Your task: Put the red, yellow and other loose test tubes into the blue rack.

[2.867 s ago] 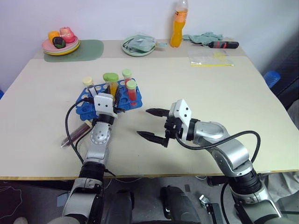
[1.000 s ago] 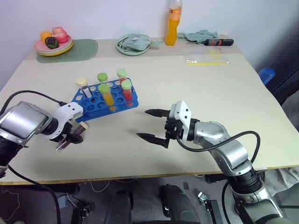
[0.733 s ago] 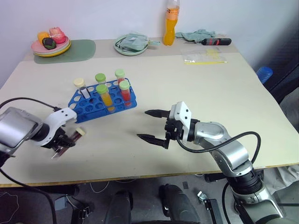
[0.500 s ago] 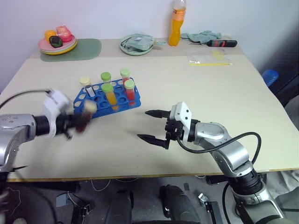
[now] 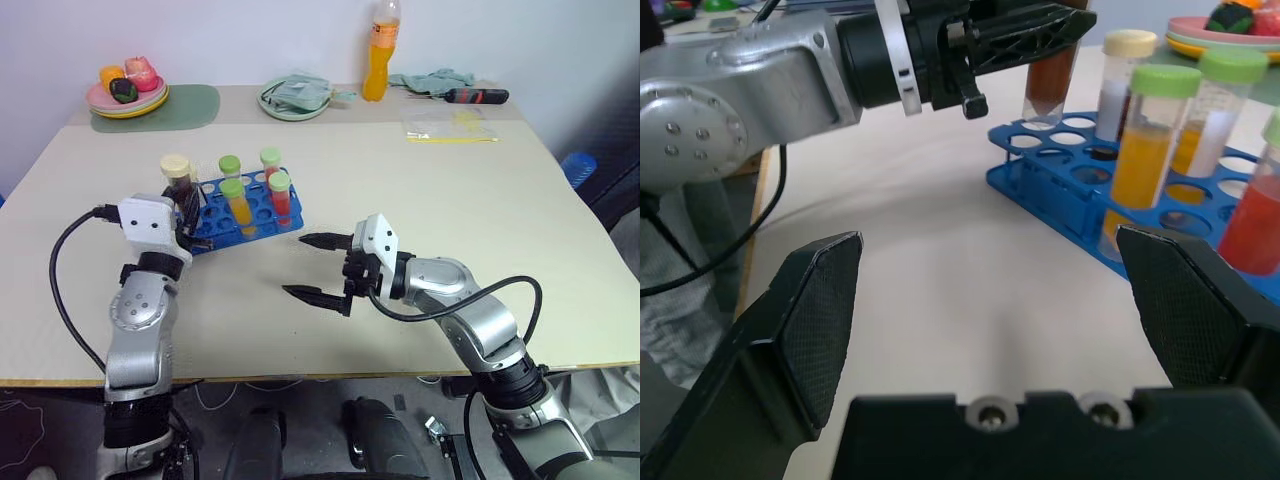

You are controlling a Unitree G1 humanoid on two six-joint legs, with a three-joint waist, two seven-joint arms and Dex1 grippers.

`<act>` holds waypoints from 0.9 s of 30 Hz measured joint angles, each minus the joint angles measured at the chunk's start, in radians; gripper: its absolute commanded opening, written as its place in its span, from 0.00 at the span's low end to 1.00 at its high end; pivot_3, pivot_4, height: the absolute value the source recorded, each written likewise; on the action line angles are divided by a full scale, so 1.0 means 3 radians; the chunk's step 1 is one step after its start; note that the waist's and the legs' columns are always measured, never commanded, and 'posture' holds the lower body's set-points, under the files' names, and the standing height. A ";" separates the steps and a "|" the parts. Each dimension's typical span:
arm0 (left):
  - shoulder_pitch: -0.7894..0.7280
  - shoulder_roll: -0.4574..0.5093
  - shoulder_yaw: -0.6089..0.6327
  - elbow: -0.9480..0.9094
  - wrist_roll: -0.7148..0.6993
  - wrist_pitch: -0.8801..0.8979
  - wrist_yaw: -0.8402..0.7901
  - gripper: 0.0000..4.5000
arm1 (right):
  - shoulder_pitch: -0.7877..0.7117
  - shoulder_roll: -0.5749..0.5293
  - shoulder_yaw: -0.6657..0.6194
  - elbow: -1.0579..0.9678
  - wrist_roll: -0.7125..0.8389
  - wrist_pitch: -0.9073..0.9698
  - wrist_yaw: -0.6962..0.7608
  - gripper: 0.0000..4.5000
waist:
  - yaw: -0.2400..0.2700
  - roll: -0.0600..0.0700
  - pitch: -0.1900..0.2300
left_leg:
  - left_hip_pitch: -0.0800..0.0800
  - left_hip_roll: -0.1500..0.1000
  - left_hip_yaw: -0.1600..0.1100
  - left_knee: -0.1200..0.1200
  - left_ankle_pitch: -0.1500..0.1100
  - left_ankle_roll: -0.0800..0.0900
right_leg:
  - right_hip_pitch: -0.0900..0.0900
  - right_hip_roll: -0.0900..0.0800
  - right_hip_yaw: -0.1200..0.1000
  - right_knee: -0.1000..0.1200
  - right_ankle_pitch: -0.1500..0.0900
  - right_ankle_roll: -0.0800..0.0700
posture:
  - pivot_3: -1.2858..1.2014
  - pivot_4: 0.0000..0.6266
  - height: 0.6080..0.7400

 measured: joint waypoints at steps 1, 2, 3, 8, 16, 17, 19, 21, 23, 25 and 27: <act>-0.0001 -0.0005 -0.0022 0.0081 -0.0002 -0.0020 -0.0013 0.17 | -0.0002 0.0001 0.0000 0.0001 -0.0003 -0.0011 -0.0001 1.00 | 0.0002 0.0000 0.0000 | -0.0001 0.0000 0.0000 0.0000 0.0000 0.0000 | 0.0000 0.0000 0.0000 0.0000 0.0000 0.0000 | 0.52 0.24 1.00; -0.0001 -0.0005 -0.0027 0.0143 -0.0002 -0.0023 -0.0020 0.17 | -0.0004 0.0002 0.0001 0.0001 -0.0007 -0.0017 -0.0003 1.00 | 0.0002 0.0000 0.0000 | -0.0001 0.0000 0.0000 0.0000 0.0000 0.0000 | 0.0000 0.0000 0.0000 0.0000 0.0000 0.0000 | 0.52 0.24 1.00; -0.0002 -0.0004 -0.0025 0.0176 -0.0005 -0.0030 -0.0020 0.17 | -0.0004 0.0001 0.0000 0.0001 -0.0011 -0.0017 -0.0007 1.00 | 0.0002 0.0000 0.0000 | -0.0001 0.0000 0.0000 0.0000 0.0000 0.0000 | 0.0000 0.0000 0.0000 0.0000 0.0000 0.0000 | 0.52 0.24 1.00; -0.0106 0.0020 -0.0023 0.0268 -0.0038 -0.0038 -0.0033 0.17 | 0.0003 0.0001 -0.0001 0.0001 -0.0024 -0.0015 -0.0056 1.00 | 0.0007 0.0000 0.0000 | -0.0001 0.0000 0.0000 0.0000 0.0000 0.0000 | 0.0001 0.0000 0.0000 0.0000 0.0000 0.0000 | 0.52 0.24 1.00; -0.0194 0.0043 -0.0032 0.0441 -0.0045 -0.0044 -0.0062 0.17 | 0.0033 0.0000 -0.0003 0.0000 -0.0023 -0.0012 -0.0102 1.00 | 0.0007 0.0000 0.0000 | 0.0000 0.0000 -0.0001 0.0000 0.0000 0.0000 | 0.0001 0.0000 0.0000 0.0000 0.0000 0.0000 | 0.52 0.24 1.00; -0.0194 0.0041 -0.0032 0.0451 -0.0044 -0.0049 -0.0069 0.17 | 0.0033 -0.0001 -0.0003 0.0000 -0.0023 -0.0012 -0.0103 1.00 | 0.0008 0.0000 0.0000 | 0.0000 0.0000 -0.0001 0.0000 0.0000 0.0000 | 0.0001 0.0000 -0.0001 0.0000 0.0000 0.0000 | 0.52 0.24 1.00; -0.0189 0.0039 -0.0032 0.0461 -0.0044 -0.0051 -0.0066 0.17 | 0.0033 -0.0001 -0.0003 0.0000 -0.0023 -0.0012 -0.0106 1.00 | 0.0008 0.0000 0.0000 | 0.0000 0.0000 -0.0001 0.0000 0.0000 0.0000 | 0.0001 0.0000 -0.0001 -0.0001 0.0000 0.0000 | 0.52 0.24 1.00; -0.0167 0.0030 -0.0032 0.0475 -0.0043 -0.0053 -0.0057 0.17 | 0.0033 -0.0003 -0.0003 0.0000 -0.0022 -0.0011 -0.0110 1.00 | 0.0007 0.0000 0.0000 | 0.0000 0.0000 -0.0001 0.0000 0.0000 0.0000 | 0.0001 0.0000 0.0000 -0.0001 0.0000 0.0000 | 0.52 0.24 1.00; -0.0135 0.0016 -0.0032 0.0480 -0.0044 -0.0069 -0.0055 0.17 | 0.0033 -0.0007 -0.0004 -0.0001 -0.0022 -0.0010 -0.0112 1.00 | 0.0006 0.0000 0.0000 | 0.0000 0.0000 -0.0001 0.0000 0.0000 0.0000 | 0.0001 0.0000 -0.0001 -0.0001 0.0000 0.0000 | 0.52 0.24 1.00; -0.0132 -0.0024 -0.0023 0.0498 -0.0078 -0.0093 -0.0045 0.43 | 0.0033 -0.0007 -0.0005 -0.0001 -0.0020 -0.0009 -0.0112 1.00 | 0.0007 0.0000 0.0000 | 0.0000 0.0000 -0.0001 0.0000 0.0000 0.0000 | 0.0001 0.0000 0.0000 -0.0001 0.0000 0.0000 | 0.52 0.24 1.00; -0.0129 -0.0040 -0.0024 0.0519 -0.0097 -0.0122 -0.0042 0.67 | 0.0033 -0.0009 -0.0006 -0.0001 -0.0020 -0.0009 -0.0112 1.00 | 0.0005 0.0000 0.0000 | 0.0000 0.0000 -0.0001 0.0000 0.0000 0.0000 | 0.0001 0.0000 -0.0001 -0.0001 0.0000 0.0000 | 0.52 0.24 1.00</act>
